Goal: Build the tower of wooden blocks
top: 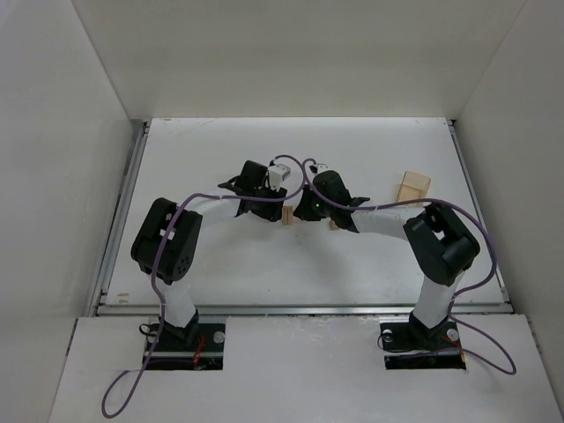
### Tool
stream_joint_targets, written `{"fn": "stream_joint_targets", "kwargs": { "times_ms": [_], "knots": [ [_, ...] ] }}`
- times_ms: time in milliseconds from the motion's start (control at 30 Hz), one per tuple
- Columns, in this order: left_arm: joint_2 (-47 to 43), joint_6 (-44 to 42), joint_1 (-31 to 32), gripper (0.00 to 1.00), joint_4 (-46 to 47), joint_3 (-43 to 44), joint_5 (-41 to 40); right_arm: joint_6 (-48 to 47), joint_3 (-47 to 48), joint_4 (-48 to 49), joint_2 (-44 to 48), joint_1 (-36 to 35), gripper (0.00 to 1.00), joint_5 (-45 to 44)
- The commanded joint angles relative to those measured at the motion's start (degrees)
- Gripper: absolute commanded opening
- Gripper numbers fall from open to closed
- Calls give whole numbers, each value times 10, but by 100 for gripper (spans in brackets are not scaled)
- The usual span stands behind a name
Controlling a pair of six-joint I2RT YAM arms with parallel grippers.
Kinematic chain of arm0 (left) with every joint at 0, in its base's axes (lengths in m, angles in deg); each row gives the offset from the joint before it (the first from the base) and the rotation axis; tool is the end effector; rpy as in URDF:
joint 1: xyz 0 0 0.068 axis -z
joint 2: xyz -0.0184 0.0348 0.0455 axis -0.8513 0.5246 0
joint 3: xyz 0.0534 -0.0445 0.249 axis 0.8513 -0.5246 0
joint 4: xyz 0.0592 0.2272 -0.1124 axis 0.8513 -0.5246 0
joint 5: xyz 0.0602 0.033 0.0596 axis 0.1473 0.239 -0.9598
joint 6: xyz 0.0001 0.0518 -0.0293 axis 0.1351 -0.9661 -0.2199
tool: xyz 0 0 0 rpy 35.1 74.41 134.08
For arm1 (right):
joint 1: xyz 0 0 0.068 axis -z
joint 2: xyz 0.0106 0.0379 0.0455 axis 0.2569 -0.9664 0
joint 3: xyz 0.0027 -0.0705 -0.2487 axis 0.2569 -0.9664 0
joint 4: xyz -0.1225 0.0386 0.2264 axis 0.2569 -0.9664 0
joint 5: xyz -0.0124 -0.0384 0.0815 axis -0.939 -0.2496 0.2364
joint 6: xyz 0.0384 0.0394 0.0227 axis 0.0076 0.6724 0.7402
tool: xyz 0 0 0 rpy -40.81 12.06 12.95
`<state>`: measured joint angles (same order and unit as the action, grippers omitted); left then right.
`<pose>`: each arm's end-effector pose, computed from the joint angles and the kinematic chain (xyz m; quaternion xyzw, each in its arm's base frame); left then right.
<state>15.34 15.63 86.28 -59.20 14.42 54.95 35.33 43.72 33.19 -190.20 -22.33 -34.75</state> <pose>0.3321 -0.1901 0.1600 0.3029 0.8603 -0.2102 0.3520 0.3069 0.2383 0.1561 -0.0560 0.8922 0.2920 0.3399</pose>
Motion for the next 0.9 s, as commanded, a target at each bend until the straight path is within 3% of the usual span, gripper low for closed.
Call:
{"fn": "stream_joint_targets", "kwargs": {
  "times_ms": [0,867],
  "knots": [
    [-5,-2,2,42,8,24,-2,6,-4,20,14,-5,0,-5],
    [6,-7,2,44,13,30,-13,16,-4,31,14,-5,0,5]
  ]
}}
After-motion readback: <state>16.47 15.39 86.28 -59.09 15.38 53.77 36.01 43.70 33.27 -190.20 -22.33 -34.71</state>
